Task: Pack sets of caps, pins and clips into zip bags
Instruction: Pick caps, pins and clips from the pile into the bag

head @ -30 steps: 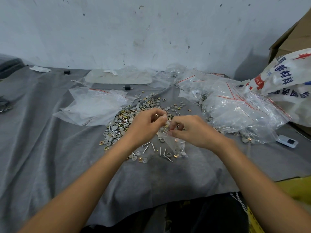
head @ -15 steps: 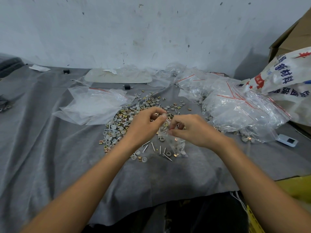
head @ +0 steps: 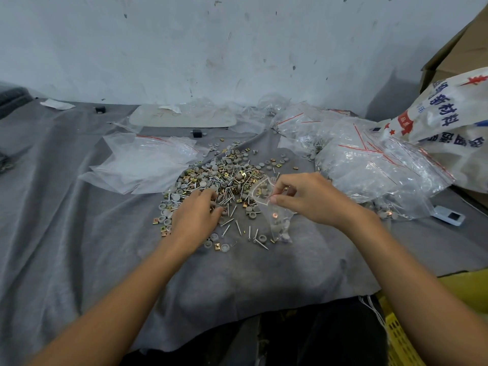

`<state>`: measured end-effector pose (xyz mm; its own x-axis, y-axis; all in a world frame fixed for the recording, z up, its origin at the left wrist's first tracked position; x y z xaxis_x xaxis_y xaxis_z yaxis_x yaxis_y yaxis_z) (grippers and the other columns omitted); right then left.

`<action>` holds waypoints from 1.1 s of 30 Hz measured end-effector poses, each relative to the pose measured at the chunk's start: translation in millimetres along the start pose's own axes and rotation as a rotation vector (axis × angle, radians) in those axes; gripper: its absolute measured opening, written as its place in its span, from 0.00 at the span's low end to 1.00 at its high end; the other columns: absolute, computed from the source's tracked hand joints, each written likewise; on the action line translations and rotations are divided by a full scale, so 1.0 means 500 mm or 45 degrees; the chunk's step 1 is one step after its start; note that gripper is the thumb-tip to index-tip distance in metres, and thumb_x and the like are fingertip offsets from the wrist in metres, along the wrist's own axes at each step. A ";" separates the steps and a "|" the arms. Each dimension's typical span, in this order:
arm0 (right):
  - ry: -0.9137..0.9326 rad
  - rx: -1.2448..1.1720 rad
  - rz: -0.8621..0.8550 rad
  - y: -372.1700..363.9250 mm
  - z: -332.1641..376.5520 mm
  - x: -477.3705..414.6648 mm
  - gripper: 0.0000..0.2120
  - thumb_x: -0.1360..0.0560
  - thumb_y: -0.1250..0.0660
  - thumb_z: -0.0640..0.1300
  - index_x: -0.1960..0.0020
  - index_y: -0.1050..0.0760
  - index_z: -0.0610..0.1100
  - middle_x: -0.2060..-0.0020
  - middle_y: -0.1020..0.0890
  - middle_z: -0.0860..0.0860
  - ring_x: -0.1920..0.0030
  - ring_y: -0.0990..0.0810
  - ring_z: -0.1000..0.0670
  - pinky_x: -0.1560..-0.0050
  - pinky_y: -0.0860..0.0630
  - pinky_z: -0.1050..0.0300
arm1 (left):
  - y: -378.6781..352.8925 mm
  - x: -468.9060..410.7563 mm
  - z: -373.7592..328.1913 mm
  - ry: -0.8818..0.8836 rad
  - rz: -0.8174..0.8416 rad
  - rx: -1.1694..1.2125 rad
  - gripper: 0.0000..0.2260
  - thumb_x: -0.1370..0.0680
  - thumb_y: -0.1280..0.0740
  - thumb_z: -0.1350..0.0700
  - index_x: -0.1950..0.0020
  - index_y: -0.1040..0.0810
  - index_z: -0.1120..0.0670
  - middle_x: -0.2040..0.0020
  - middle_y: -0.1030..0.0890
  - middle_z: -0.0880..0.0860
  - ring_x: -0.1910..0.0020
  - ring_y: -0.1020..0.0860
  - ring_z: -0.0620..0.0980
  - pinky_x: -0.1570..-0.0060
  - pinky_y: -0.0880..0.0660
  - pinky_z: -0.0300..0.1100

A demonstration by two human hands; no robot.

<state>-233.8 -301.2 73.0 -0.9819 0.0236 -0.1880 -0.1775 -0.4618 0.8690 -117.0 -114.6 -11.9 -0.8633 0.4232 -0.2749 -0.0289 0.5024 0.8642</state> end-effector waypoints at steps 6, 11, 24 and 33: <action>-0.012 0.006 0.024 -0.008 -0.002 -0.004 0.05 0.23 0.27 0.53 0.53 0.18 0.52 0.61 0.19 0.59 0.56 0.21 0.57 0.53 0.24 0.54 | -0.029 0.009 -0.035 -0.164 0.213 -0.193 0.10 0.23 0.31 0.41 0.51 0.21 0.46 0.54 0.21 0.46 0.53 0.22 0.49 0.59 0.28 0.44; -0.008 0.011 0.028 -0.012 -0.004 -0.005 0.05 0.23 0.27 0.53 0.54 0.18 0.53 0.58 0.17 0.57 0.54 0.20 0.58 0.52 0.22 0.53 | -0.043 0.005 -0.053 -0.254 0.274 -0.323 0.07 0.22 0.33 0.48 0.48 0.23 0.49 0.49 0.21 0.49 0.48 0.22 0.52 0.54 0.24 0.47; -0.026 0.025 0.026 -0.012 -0.002 0.003 0.05 0.23 0.28 0.54 0.53 0.19 0.54 0.60 0.18 0.59 0.56 0.21 0.62 0.56 0.24 0.58 | -0.051 0.043 -0.083 -0.379 0.218 -0.454 0.09 0.18 0.39 0.54 0.40 0.25 0.53 0.45 0.19 0.52 0.46 0.20 0.56 0.57 0.27 0.47; -0.034 0.021 0.026 -0.009 0.002 0.009 0.05 0.22 0.28 0.53 0.53 0.18 0.52 0.59 0.18 0.58 0.55 0.21 0.59 0.53 0.24 0.57 | -0.059 0.050 -0.074 -0.230 0.423 -0.421 0.14 0.22 0.34 0.56 0.40 0.32 0.58 0.43 0.20 0.59 0.45 0.21 0.62 0.58 0.32 0.48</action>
<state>-237.3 -298.2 68.8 -0.9866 0.0381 -0.1585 -0.1586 -0.4479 0.8799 -156.7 -146.9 -28.7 -0.7530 0.6580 -0.0052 0.0496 0.0645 0.9967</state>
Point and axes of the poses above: each hand's wrist, its own x-axis away from the middle knuckle, its own y-axis out of the back of the hand, z = x × y, the point moved 9 cm from there along -x, towards the middle knuckle
